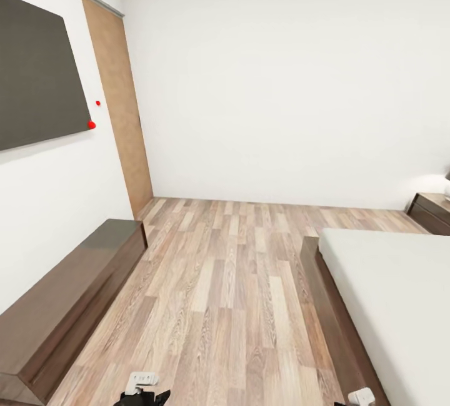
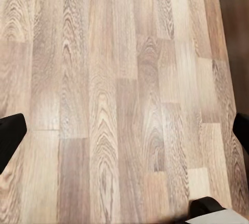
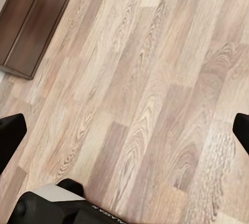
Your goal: In the bedroom, move the book from the bed onto either nightstand, and place the two sandals side by side next to the bed.
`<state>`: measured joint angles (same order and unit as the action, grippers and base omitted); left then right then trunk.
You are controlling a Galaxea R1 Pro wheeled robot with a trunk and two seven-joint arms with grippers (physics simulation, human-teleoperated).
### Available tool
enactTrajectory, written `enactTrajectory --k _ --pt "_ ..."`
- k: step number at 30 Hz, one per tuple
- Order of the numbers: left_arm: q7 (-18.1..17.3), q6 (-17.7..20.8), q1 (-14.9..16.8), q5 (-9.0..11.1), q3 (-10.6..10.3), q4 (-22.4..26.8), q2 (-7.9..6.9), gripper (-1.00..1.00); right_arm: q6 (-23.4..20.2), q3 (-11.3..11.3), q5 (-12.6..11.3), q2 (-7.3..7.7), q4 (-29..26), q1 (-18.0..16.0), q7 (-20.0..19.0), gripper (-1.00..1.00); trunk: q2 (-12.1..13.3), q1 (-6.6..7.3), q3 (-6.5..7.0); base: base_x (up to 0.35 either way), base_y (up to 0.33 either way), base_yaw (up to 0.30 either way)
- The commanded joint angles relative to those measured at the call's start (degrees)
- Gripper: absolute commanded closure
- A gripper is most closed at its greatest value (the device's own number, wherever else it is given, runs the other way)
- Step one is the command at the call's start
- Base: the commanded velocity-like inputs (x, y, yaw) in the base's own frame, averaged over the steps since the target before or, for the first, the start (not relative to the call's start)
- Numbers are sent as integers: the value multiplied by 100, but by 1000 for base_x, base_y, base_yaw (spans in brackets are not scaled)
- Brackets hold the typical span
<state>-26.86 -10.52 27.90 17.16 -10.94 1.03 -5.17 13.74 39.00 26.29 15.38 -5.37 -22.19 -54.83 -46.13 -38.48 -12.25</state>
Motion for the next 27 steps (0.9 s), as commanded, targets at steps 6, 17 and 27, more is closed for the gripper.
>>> enactTrajectory --k 6,17,27 --pt "-17 -20 5 50 -49 -6 -1 -100 32 46 61 -6 1 -5 -11 -100 -5 -4 -8 319 148 0" --pt "-13 -20 5 50 -49 -6 -1 -100 32 43 61 -17 1 -5 -11 -100 -5 -4 -8 319 145 0" --pt "-12 -20 5 50 -49 -6 -1 -100 32 45 61 -17 1 -5 -11 -100 -5 -4 -8 319 142 0"
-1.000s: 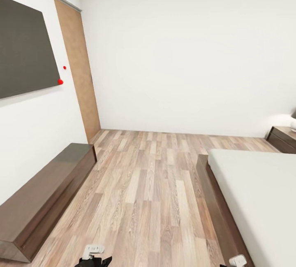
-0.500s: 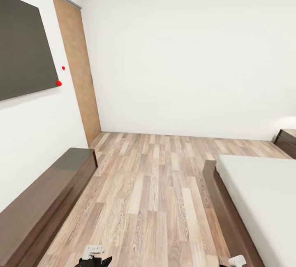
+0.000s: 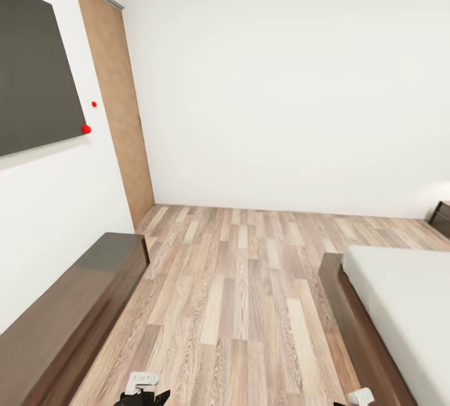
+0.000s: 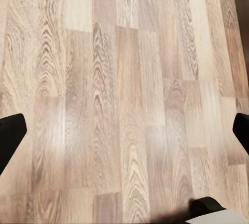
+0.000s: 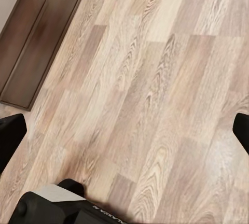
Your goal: In the bedroom, move the book from the bed onto either nightstand, and place the two sandals side by side next to the bed.
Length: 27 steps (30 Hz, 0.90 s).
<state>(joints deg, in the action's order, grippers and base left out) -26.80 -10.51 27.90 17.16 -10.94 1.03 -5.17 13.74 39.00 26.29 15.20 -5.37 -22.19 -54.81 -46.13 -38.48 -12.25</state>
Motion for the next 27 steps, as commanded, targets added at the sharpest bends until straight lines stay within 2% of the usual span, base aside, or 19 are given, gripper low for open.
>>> enactTrajectory --k 1,19,27 --pt "-18 -21 5 50 -49 -6 -1 -100 32 45 61 1 1 -5 -13 -100 -5 -4 -8 319 135 0" --pt "-18 -21 5 50 -49 -6 -1 -100 32 47 61 1 1 -5 -13 -100 -5 -4 -8 319 131 0" --pt "-19 -21 5 50 -49 -6 1 -100 32 47 61 1 1 -5 -13 -100 -5 -4 -8 319 65 0"
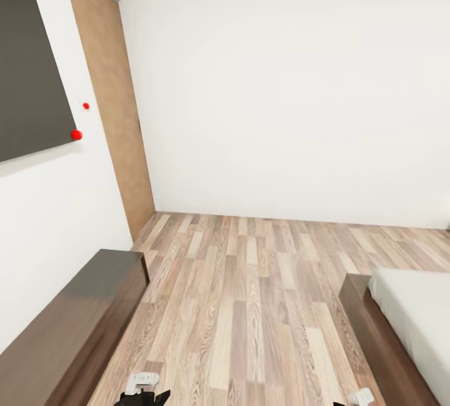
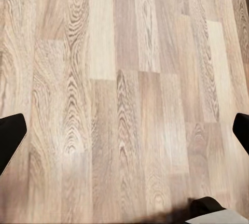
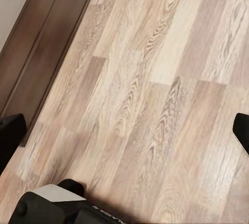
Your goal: In the bedroom, move the book from the bed onto either nightstand, and place the two sandals side by side next to the bed.
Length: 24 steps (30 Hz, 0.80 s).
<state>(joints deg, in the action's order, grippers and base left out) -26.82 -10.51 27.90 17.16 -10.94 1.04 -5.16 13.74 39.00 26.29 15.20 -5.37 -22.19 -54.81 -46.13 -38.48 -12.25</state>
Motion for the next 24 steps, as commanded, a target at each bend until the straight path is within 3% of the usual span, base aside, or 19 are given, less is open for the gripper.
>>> enactTrajectory --k 1,24 --pt "-17 -22 5 50 -49 -7 -2 -100 32 46 61 1 1 -5 -12 -100 -5 -4 -8 323 12 0" --pt "-17 -22 5 50 -49 -7 0 -100 32 43 61 -3 1 -5 -6 -100 -5 -4 -8 327 1 0"
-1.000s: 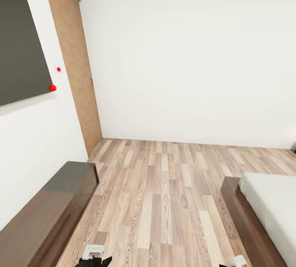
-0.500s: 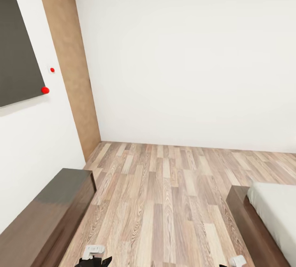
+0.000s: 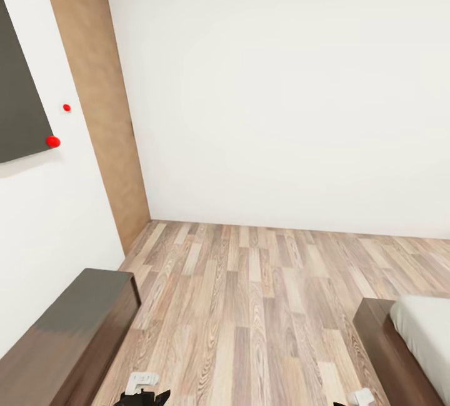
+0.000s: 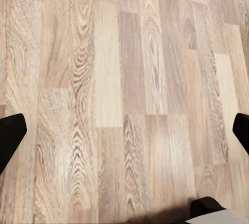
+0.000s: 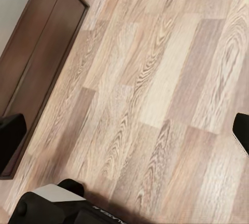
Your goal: In the bedroom, move the book from the bed onto either nightstand, and place the two sandals side by side next to the bed.
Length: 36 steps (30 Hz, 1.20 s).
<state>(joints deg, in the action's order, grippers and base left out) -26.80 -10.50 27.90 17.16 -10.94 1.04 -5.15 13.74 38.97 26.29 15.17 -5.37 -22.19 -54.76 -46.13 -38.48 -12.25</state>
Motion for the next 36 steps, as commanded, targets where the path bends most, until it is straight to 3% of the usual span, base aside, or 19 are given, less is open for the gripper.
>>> enactTrajectory --k 1,12,23,36 --pt "-18 -22 5 50 -49 -7 1 -100 32 44 63 -3 1 -5 -11 -100 -5 -4 -8 328 0 0" --pt "-18 -22 5 44 -50 -7 5 -100 32 24 78 -31 54 -5 -9 -100 -5 -4 -8 328 0 0" --pt "-18 -22 5 43 -49 -7 5 -100 32 15 86 -45 964 -5 -9 -100 -5 -4 -8 328 0 0" --pt "-22 -22 5 49 -49 -7 1 -100 32 14 87 -43 985 -5 -9 -100 -5 -4 -8 328 0 0"
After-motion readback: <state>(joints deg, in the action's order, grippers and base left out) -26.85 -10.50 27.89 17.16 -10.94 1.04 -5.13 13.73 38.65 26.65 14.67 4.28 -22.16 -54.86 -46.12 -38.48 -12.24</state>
